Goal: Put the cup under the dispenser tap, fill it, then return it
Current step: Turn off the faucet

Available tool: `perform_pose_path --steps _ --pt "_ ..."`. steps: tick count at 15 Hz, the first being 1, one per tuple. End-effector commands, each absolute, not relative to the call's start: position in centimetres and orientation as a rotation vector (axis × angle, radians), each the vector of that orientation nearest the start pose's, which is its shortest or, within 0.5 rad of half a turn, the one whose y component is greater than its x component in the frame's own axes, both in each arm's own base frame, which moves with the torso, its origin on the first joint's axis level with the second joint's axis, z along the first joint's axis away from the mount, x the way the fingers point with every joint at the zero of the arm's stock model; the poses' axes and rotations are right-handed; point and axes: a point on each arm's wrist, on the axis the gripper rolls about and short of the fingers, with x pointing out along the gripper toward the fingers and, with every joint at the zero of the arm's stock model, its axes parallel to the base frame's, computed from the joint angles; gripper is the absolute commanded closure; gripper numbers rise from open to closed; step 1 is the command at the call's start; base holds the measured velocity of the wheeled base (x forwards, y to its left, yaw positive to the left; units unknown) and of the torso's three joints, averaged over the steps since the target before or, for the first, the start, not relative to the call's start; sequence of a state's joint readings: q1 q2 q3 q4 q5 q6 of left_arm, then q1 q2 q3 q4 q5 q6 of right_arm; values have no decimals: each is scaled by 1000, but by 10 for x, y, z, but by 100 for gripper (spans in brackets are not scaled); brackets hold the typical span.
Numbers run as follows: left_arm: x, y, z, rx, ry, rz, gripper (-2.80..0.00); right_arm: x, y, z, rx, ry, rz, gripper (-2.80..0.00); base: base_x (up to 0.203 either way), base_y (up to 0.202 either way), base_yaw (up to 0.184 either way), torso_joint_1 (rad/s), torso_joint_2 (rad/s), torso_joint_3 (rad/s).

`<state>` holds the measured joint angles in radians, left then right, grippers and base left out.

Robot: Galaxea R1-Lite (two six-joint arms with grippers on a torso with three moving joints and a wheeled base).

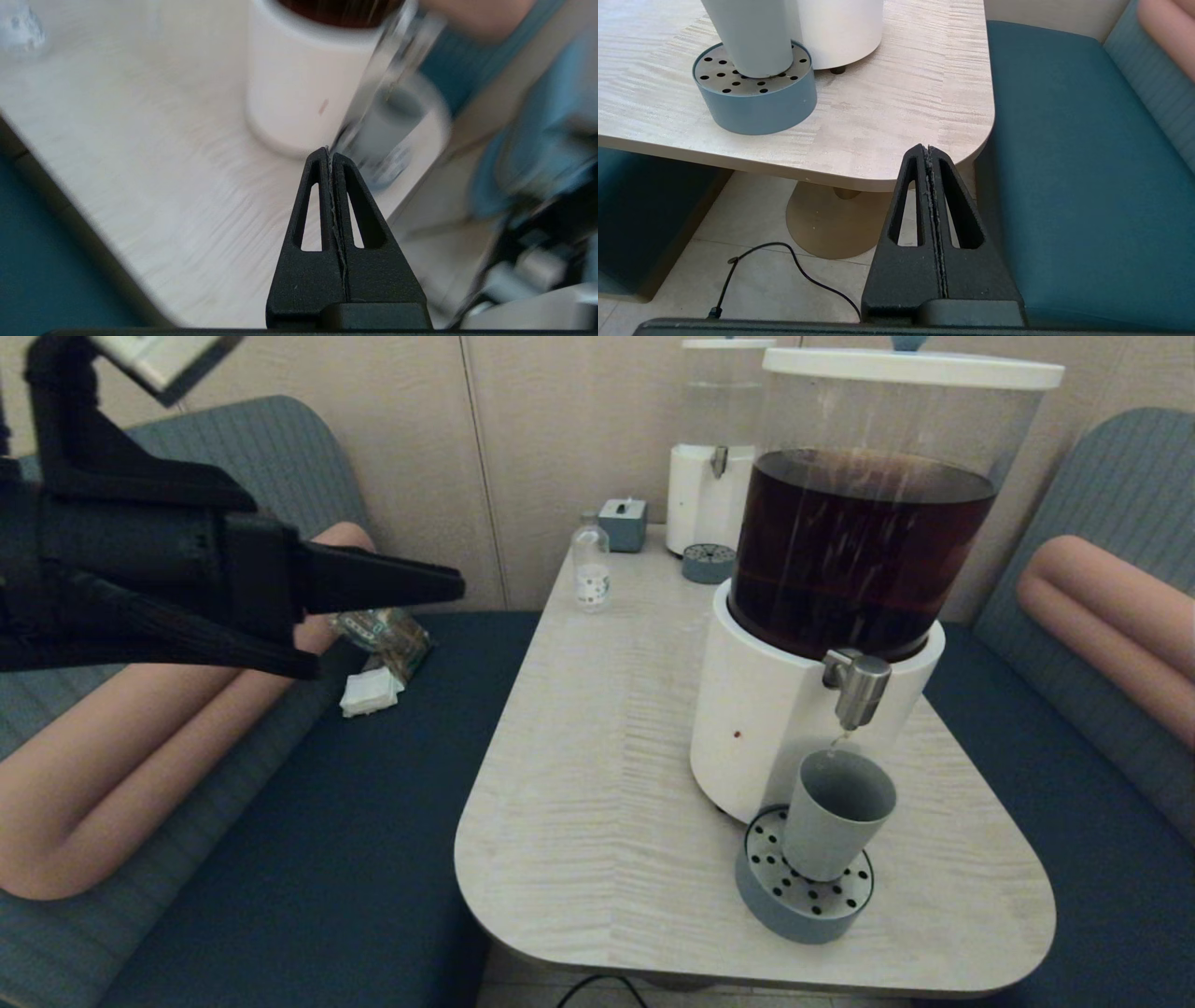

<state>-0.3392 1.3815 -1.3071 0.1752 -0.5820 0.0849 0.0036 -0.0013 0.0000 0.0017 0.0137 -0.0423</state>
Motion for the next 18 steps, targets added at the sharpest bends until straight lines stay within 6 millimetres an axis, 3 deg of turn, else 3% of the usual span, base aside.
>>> perform_pose_path --steps 1,5,9,12,18 --pt "221 -110 320 174 260 -927 0 -23 0 75 -43 1 18 0 0 0 0 0 0 0" --pt "251 -151 307 531 186 -866 0 -23 0 75 -43 1 17 0 0 0 0 0 0 0" --pt "270 -226 305 550 -45 -917 0 -23 0 75 -43 0 18 0 0 0 0 0 0 0" --pt "273 -269 306 523 -164 -961 0 -23 0 75 -43 0 18 0 0 0 0 0 0 0" --pt "262 -282 300 557 -84 -996 0 -23 0 75 -43 1 17 0 0 0 0 0 0 0"
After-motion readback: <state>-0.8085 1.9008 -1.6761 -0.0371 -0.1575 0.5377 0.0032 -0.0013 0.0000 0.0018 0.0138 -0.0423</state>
